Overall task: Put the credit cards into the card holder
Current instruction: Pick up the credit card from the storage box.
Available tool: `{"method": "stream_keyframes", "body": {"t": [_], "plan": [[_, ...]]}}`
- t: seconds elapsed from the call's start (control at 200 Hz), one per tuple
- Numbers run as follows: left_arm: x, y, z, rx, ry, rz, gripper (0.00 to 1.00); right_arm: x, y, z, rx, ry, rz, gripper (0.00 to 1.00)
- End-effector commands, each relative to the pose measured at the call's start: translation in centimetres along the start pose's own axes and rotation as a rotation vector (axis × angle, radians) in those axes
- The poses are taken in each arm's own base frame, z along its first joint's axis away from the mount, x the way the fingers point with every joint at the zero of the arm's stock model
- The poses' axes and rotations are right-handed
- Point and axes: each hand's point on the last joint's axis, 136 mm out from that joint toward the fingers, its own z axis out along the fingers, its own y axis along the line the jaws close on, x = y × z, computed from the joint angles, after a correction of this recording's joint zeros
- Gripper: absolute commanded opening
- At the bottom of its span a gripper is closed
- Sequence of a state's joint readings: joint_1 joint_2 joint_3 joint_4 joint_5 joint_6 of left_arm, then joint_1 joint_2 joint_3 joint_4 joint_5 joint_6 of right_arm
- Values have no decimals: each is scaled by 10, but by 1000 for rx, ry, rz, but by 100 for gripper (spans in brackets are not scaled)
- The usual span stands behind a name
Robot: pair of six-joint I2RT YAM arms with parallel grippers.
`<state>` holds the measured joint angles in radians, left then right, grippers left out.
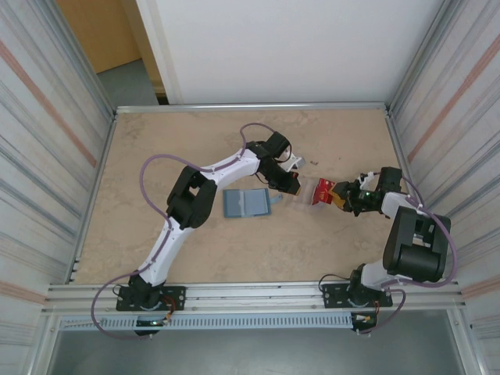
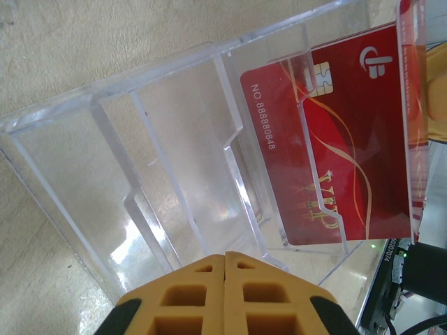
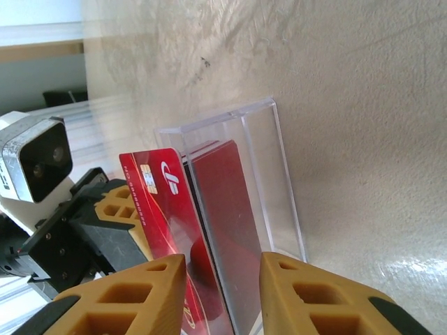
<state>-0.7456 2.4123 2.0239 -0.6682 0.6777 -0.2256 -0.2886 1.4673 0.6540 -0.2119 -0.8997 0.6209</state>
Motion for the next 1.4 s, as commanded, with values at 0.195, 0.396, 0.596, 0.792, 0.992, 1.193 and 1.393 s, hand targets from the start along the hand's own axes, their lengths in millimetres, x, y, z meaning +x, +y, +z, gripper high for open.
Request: {"method": "stream_keyframes", "body": {"t": [0.195,0.396,0.596,0.792,0.992,1.193,1.393], "plan": [[26,28,15,-63,82,-69,0,3,2,2,-30,26,9,22],[26,29,15,-64,82,-69,0,3,5,0,-39,26,3,13],[26,28,14,-65,81,-68,0,3,11,-5,-38,13,-14,0],[23,25,11,-63,74,-59,0,3,21,-12,-56,0,-36,0],[7,5,-17,-61,19,-5,14,2,58,-23,-138,-14,-92,0],[-20,-23,-99,-94,-136,84,32,21,116,-24,-189,30,-272,0],[-1,-18,-191,-191,-273,131,41,60,162,-1,-196,133,-483,0]]}}
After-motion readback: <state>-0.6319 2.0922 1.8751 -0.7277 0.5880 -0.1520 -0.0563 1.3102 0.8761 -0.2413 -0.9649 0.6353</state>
